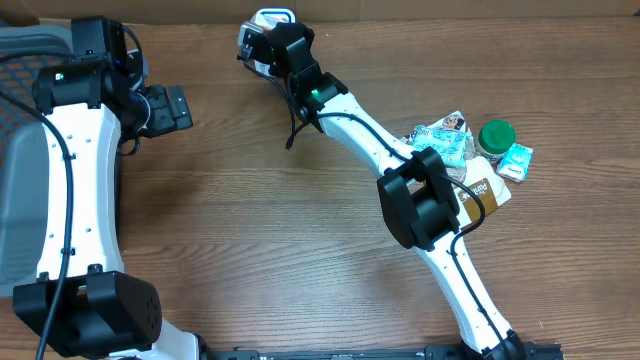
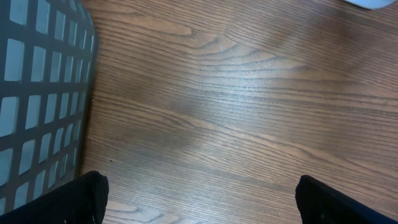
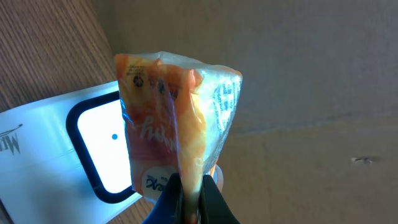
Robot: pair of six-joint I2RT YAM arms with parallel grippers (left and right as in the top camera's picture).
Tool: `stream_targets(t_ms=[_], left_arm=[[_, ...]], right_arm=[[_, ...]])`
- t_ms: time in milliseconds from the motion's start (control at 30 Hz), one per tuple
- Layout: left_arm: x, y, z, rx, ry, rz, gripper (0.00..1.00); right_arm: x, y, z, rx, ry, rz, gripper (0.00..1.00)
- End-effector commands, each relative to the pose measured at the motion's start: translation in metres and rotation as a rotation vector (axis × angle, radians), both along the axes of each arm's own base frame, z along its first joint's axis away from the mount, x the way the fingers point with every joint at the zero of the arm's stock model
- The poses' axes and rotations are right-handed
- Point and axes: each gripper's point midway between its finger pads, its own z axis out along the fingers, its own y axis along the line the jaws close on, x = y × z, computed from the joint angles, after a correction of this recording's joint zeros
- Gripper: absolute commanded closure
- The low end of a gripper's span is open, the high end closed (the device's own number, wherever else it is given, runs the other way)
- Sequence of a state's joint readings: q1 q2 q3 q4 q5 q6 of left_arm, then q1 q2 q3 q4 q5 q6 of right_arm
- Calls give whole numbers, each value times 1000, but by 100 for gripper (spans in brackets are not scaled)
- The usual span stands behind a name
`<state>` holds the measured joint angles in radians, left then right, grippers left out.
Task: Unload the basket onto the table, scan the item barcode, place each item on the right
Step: 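Hold the orange box barcode before the scanner, then carry the orange box right and lower it onto the item pile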
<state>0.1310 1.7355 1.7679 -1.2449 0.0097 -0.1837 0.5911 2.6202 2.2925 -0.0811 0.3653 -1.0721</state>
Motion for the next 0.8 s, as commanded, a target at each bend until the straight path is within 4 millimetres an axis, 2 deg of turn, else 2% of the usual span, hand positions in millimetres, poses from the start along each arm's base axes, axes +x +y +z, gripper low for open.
stream_targets(t_ms=[0, 100, 333, 433, 567, 667, 767], left_arm=[[2, 1, 0, 9, -1, 4, 0], [2, 1, 0, 9, -1, 4, 0], [2, 1, 0, 9, -1, 4, 1], [2, 2, 0, 9, -1, 6, 0], [1, 2, 0, 9, -1, 6, 0], [1, 2, 0, 9, -1, 6, 0], [1, 2, 0, 9, -1, 6, 1]], right_arm=[[-2, 6, 18, 35, -23, 9, 96], [-3, 5, 36, 137, -22, -18, 96], [-20, -5, 103, 398, 18, -90, 96], [-41, -7, 133, 524, 109, -92, 96], [-75, -27, 169, 820, 270, -226, 96], [-109, -42, 183, 922, 418, -292, 96], [-146, -60, 189, 950, 566, -349, 96]])
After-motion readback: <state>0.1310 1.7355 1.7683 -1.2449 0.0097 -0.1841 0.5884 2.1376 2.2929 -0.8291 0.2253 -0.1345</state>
